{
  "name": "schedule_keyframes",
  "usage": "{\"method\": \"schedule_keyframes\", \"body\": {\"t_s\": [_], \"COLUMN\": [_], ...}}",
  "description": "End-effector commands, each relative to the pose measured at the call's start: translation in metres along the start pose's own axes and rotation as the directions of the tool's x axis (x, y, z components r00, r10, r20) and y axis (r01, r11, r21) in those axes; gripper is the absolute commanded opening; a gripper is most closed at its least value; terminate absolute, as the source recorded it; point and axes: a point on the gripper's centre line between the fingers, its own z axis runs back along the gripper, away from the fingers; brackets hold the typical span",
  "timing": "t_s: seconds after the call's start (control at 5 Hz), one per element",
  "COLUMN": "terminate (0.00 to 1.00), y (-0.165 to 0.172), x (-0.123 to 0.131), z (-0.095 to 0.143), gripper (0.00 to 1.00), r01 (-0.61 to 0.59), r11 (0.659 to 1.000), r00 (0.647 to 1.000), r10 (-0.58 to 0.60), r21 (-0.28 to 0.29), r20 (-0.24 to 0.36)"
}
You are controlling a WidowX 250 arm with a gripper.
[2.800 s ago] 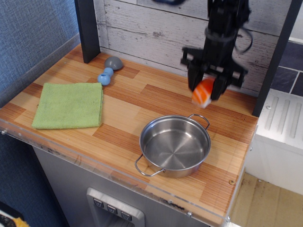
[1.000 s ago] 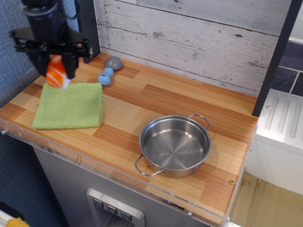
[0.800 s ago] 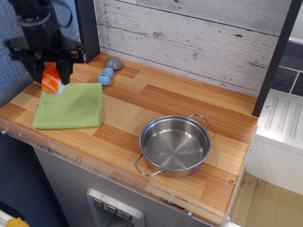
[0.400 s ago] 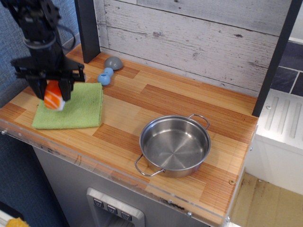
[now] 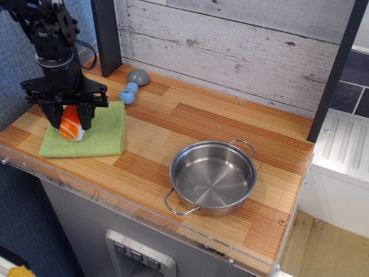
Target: Put the sushi on the green rag.
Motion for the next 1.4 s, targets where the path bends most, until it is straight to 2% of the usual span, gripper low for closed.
{"method": "schedule_keyframes", "body": {"t_s": [0.0,0.2,0.4,0.6,0.8,1.0,1.2], "terminate": [0.00,0.00,0.00,0.00,0.00,0.00,0.00], "y": [-0.011,-0.012,-0.010,-0.008,-0.010,-0.021,-0.021], "x": [-0.001,-0.002,0.000,0.011,0.020,0.026,0.026], "z": [0.016,0.015,0.026,0.056,0.088,0.104,0.104], "gripper": [1.00,1.00,1.00,1.00,1.00,1.00,1.00], "r01": [-0.006,-0.010,-0.017,-0.011,0.006,0.083,0.083], "r11": [1.000,1.000,0.999,1.000,1.000,0.997,0.997], "r00": [0.999,1.000,1.000,0.998,0.990,0.975,0.975], "r10": [0.006,0.010,0.018,0.012,-0.008,-0.082,-0.082], "r21": [-0.015,-0.020,-0.030,-0.019,0.016,0.001,0.001], "r20": [0.031,0.024,0.025,0.065,0.139,0.206,0.206]}}
